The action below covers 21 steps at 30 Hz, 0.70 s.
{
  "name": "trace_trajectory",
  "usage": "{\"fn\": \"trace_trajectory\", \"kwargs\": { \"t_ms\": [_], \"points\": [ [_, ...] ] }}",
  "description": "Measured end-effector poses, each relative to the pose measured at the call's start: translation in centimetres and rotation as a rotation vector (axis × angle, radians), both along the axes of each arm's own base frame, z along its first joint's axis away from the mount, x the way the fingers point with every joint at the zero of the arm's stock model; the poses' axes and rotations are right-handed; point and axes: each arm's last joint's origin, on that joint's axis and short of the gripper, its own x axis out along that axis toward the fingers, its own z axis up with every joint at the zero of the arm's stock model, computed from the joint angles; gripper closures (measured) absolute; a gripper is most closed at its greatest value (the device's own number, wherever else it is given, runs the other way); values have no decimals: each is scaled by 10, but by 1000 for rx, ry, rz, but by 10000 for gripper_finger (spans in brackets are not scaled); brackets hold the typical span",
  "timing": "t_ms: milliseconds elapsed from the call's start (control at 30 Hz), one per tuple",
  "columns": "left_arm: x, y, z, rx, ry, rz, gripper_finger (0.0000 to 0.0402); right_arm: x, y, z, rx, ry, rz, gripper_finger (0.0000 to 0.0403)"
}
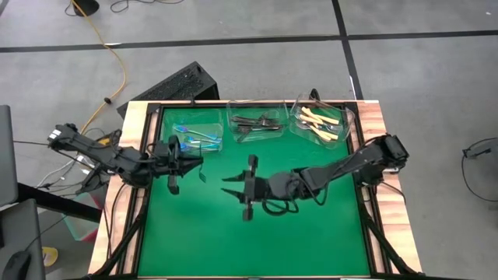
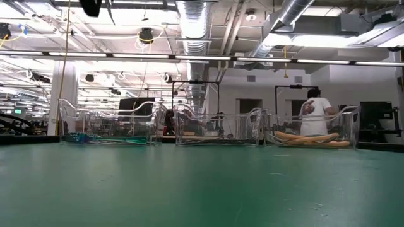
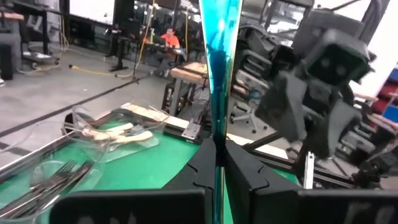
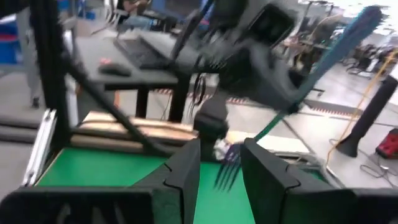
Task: Sort silverware by color (type)
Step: Put the blue fork into the left transparent bin
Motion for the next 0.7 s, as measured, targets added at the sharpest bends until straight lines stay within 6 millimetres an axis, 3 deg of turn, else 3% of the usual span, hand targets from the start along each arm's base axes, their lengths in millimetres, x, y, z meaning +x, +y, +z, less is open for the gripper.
{"fn": "trace_trajectory", "kwargs": {
  "t_ms": [267, 533, 700],
  "points": [
    [1, -1, -36, 29, -24, -8, 401, 12, -42, 5, 69, -62, -35, 242],
    [3, 0, -39, 92, -30, 3, 401, 23, -82, 1, 225, -79, 62, 127],
    [5, 4, -39, 101, -27, 9, 401, 32, -88, -1, 234, -131, 61, 101]
  ]
}}
